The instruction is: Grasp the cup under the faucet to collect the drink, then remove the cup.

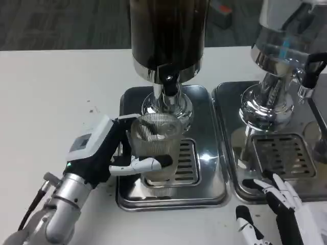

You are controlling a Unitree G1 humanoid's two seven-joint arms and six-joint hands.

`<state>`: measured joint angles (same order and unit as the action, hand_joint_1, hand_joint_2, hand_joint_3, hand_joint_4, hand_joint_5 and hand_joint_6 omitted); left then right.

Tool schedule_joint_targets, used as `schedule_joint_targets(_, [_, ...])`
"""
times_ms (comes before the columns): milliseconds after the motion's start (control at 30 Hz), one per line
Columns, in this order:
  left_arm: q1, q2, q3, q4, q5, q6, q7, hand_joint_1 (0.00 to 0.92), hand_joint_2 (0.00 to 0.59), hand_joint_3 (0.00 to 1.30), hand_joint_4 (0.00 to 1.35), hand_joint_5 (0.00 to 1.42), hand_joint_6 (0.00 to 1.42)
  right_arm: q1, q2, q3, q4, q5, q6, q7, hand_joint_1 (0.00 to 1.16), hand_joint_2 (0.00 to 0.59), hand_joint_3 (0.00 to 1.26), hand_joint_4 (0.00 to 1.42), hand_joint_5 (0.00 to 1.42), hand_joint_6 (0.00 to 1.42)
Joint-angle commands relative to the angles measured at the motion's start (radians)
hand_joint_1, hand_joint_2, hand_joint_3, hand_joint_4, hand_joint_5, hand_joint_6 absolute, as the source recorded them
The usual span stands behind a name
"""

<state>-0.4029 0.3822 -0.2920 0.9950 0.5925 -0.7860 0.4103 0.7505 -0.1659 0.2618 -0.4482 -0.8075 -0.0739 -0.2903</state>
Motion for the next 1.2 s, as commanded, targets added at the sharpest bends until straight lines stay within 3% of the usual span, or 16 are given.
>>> schedule_joint_targets(33, [-0.032, -0.014, -0.012, 0.030, 0.005, 0.016, 0.018, 0.418, 0.051, 0.66, 0.88, 1.06, 1.42, 0.010, 0.006, 0.006, -0.022, -0.012, -0.002, -0.010, 0.25, 0.432, 0.28, 0.07, 0.06, 0.29])
schedule_joint_targets(400, [-0.081, -0.039, -0.033, 0.099, 0.011, 0.048, 0.025, 0.408, 0.051, 0.65, 0.87, 1.04, 1.42, 0.009, 0.015, 0.027, -0.035, -0.029, 0.004, -0.006, 0.25, 0.430, 0.28, 0.07, 0.06, 0.30])
schedule_joint_targets(1200, [-0.141, -0.046, -0.080, 0.175, 0.019, 0.050, 0.006, 0.349, 0.068, 0.58, 0.77, 0.95, 1.35, -0.003, 0.049, 0.059, -0.037, -0.060, 0.029, -0.002, 0.25, 0.430, 0.28, 0.07, 0.06, 0.30])
